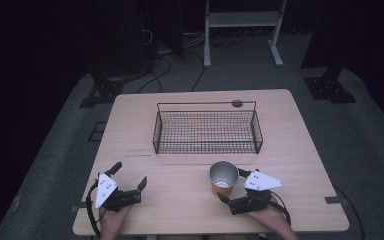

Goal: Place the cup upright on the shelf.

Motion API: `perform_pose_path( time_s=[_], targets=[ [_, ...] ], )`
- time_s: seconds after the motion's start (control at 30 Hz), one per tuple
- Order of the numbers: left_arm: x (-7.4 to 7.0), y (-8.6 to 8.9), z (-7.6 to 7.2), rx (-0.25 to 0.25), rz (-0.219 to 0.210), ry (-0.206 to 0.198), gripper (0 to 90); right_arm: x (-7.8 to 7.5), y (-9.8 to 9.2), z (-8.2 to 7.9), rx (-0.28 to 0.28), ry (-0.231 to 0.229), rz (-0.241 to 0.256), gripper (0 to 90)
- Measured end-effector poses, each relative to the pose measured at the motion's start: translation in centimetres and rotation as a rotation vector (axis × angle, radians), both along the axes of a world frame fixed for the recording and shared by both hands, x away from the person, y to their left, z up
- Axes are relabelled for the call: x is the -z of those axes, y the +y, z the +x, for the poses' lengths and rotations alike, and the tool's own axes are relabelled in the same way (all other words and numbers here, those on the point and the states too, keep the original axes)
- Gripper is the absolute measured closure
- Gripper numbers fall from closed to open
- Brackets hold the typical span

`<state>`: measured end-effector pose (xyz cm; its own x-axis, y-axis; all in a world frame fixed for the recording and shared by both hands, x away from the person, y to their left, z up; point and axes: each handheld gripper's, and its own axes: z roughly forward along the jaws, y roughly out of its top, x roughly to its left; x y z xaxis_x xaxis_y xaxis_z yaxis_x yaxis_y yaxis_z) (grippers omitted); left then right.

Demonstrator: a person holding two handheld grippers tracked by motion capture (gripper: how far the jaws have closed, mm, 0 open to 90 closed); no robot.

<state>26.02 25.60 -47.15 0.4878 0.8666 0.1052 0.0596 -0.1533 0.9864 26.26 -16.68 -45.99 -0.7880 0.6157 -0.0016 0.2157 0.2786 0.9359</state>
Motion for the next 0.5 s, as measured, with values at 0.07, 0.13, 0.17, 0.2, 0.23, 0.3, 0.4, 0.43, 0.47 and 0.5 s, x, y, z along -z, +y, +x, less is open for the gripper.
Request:
perform_pose_path(
  time_s=[0.07,0.13,0.17,0.2,0.23,0.3,0.4,0.43,0.47,0.5],
  targets=[
    [0.00,0.01,0.00,0.000,0.000,0.000,0.0,-0.03,0.20,0.12,0.000,0.003,0.002,3.4],
    [-0.01,0.03,0.01,0.001,-0.002,0.001,0.0,-0.06,0.49,0.39,0.000,-0.001,0.002,2.9],
    [-0.01,0.02,0.01,0.001,-0.002,0.001,0.0,-0.05,0.55,0.45,0.002,-0.002,0.004,3.0],
    [0.00,0.02,0.00,0.000,-0.001,0.000,0.0,-0.03,0.59,0.50,0.004,-0.002,0.006,2.9],
    [0.00,0.02,0.00,0.000,-0.001,0.000,0.0,-0.03,0.59,0.50,0.004,-0.002,0.006,2.9],
    [0.00,0.02,0.01,0.001,-0.001,0.001,0.0,0.08,0.75,0.72,0.007,0.003,0.006,2.9],
    [-0.01,0.03,0.02,0.002,-0.002,0.002,0.0,0.07,0.89,0.81,0.010,0.002,0.006,2.9],
    [0.00,0.02,0.00,0.001,-0.001,0.001,0.0,0.03,0.97,0.93,0.011,0.001,0.011,3.0],
    [0.00,0.02,0.00,0.000,0.000,0.000,0.0,0.02,1.00,0.99,0.014,0.001,0.014,3.0],
    [0.00,0.02,0.00,0.001,-0.001,0.000,0.0,0.00,1.02,1.07,0.015,0.003,0.016,3.0]
  ],
)
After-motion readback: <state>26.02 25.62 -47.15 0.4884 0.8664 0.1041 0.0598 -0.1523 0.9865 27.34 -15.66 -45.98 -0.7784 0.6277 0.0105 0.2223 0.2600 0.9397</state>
